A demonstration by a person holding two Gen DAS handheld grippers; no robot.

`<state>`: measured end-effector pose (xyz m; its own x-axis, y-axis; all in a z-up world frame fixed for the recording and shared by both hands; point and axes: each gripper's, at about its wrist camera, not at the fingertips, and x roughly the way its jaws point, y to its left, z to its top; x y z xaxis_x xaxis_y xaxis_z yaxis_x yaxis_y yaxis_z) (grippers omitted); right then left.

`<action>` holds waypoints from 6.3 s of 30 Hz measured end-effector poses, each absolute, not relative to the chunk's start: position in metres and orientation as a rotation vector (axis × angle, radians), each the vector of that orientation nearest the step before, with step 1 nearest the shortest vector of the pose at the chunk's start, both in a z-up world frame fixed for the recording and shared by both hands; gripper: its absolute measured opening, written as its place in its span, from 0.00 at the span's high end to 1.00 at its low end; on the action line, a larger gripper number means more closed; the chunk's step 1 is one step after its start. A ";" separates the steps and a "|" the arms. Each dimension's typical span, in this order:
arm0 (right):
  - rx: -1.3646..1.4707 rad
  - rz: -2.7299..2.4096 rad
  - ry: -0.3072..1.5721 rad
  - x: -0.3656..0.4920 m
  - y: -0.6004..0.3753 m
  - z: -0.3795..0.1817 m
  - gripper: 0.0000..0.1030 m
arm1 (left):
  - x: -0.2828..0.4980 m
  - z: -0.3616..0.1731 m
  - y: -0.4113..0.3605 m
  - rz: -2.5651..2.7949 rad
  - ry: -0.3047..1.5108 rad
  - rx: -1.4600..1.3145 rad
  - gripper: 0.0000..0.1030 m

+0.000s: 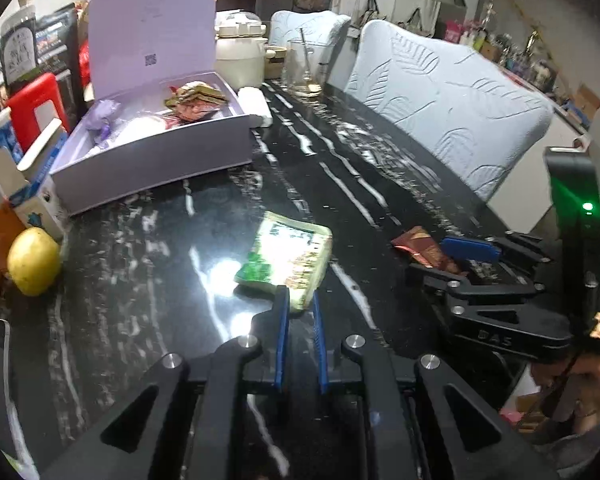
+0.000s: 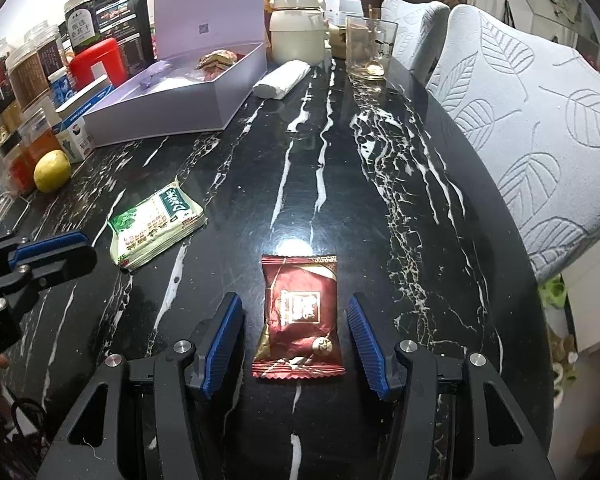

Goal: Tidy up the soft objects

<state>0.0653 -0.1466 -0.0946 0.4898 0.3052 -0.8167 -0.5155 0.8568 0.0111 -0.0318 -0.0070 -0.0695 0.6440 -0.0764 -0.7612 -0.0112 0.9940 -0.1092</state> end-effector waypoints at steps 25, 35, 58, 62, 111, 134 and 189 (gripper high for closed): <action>-0.217 0.509 0.944 0.067 -0.148 -0.095 0.38 | 0.006 -0.080 0.008 -0.139 0.833 -0.102 0.88; -0.207 0.503 0.941 0.069 -0.148 -0.095 0.37 | 0.027 -0.099 0.001 -0.187 0.965 -0.078 0.88; -0.151 0.511 0.960 0.076 -0.152 -0.093 0.36 | 0.061 -0.091 0.012 -0.120 1.163 0.005 0.88; -0.129 0.519 0.974 0.080 -0.153 -0.092 0.36 | 0.064 -0.092 0.014 -0.100 1.177 0.013 0.88; -0.147 0.956 0.872 0.081 -0.044 -0.038 0.74 | 0.010 -0.047 0.056 -0.168 0.865 -0.104 0.88; -0.254 1.047 0.709 0.185 0.063 0.045 0.73 | 0.109 0.017 0.160 0.058 0.666 -0.177 0.88; -0.210 0.857 0.632 0.172 0.013 0.074 0.34 | 0.072 0.083 0.136 0.190 0.550 -0.071 0.88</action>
